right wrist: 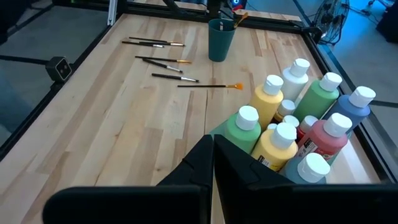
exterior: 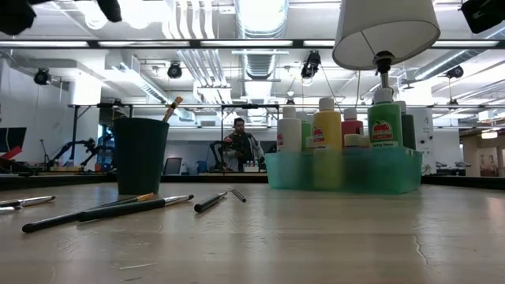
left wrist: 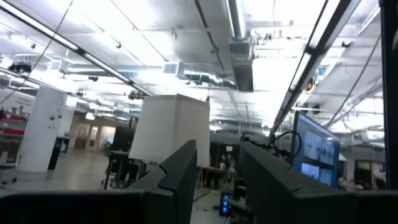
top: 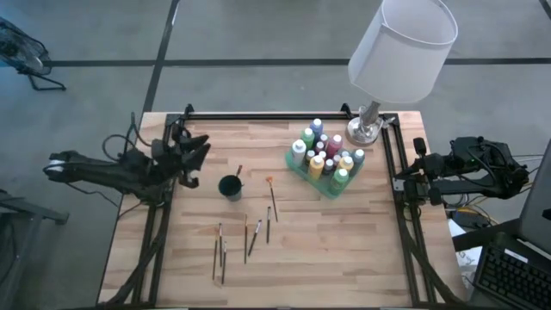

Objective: Pick & Place Paint Supplies
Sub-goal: Put the silver paint brush into the green cup

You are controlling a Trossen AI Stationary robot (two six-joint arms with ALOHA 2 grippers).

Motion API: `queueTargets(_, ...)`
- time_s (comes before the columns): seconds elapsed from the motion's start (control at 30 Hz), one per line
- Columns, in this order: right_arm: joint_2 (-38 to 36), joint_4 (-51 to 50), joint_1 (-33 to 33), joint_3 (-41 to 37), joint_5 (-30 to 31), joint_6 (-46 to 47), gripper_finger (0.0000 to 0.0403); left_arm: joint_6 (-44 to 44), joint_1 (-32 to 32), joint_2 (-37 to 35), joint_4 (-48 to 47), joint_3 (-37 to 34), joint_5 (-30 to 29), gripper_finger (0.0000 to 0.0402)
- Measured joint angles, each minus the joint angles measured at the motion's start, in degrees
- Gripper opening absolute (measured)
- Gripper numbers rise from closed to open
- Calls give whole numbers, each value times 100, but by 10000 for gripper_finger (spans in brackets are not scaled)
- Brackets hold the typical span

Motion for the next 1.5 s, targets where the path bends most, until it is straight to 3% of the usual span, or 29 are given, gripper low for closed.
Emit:
queueTargets(0.33,-1,0,1,0,0,-23,8,-9,0,-194,-1739,739,9,129)
queueTargets(0.67,-1,0,0,-1,-2,1,8,19,0,-249,-1816,1173,10,129)
queueTargets(1.1,-1,-1,1,0,0,-15,8,-40,-4,-261,-1919,1142,172,129)
queueTargets(1.3,0,0,0,0,0,-18,8,-115,-9,-464,-3066,1446,458,129)
queueTargets(1.5,-1,1,1,0,0,-20,8,-560,-13,-410,-5268,2279,468,129)
